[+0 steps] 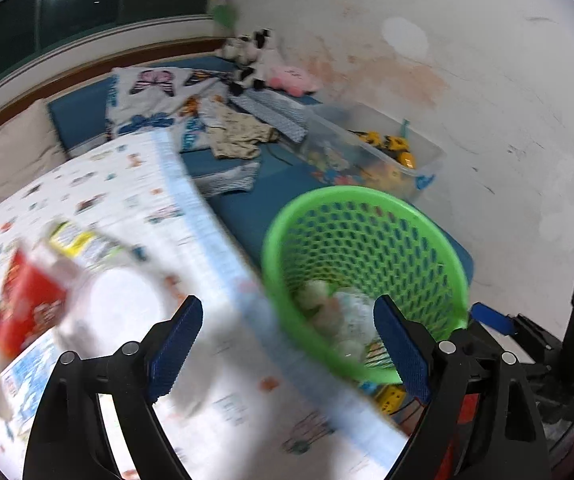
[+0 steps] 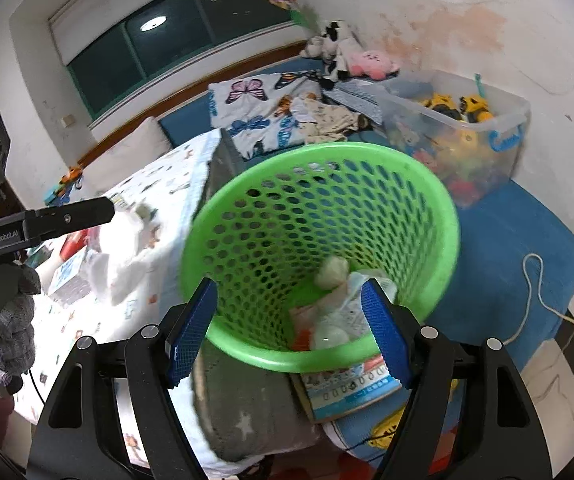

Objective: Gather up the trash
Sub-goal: 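Drop the tub into the basket with the right tool while the left tool drops the tissue, then grasp the small clear plastic cup with the right tool while the left tool grasps the white paper cup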

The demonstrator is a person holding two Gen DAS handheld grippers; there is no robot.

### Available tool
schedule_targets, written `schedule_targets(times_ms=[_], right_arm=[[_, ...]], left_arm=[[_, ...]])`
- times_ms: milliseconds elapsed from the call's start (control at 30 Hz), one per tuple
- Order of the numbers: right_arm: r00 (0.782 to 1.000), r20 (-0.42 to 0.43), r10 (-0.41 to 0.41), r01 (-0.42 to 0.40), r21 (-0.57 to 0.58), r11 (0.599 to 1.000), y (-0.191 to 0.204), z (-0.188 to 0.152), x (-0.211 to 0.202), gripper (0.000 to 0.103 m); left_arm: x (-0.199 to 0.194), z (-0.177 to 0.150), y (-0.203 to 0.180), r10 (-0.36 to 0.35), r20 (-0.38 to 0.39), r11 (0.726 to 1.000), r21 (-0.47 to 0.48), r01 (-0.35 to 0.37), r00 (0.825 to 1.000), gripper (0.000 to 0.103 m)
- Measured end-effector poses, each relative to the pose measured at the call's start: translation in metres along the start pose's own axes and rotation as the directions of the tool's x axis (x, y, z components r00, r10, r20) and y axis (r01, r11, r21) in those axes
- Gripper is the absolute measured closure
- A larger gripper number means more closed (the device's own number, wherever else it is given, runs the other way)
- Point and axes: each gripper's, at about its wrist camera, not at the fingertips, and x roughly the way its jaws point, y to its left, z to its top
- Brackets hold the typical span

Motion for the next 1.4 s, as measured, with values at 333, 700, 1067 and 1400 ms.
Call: schedule_targets(times_ms=[333, 700, 1067, 1400], right_arm=[[0.996, -0.025, 0.080, -0.083, -0.108, 0.991, 0.054, 0.006, 0.015, 0.028], [0.984, -0.068, 0.165, -0.175, -0.189, 0.966, 0.107, 0.011, 0.037, 0.028], [0.969, -0.126, 0.212, -0.239, -0.267, 0.934, 0.153, 0.008, 0.057, 0.028], [0.957, -0.194, 0.216, -0.268, -0.306, 0.914, 0.187, 0.003, 0.087, 0.032]], left_arm=[[-0.041, -0.035, 0.076, 0.160, 0.021, 0.983, -0.097, -0.157, 0.987, 0.019], [-0.086, -0.073, 0.153, 0.321, 0.044, 0.918, -0.259, -0.299, 0.946, 0.019], [-0.097, -0.110, 0.223, 0.343, -0.010, 0.833, -0.458, -0.309, 0.939, 0.032], [-0.083, -0.115, 0.256, 0.274, 0.000, 0.822, -0.518, -0.235, 0.962, 0.046]])
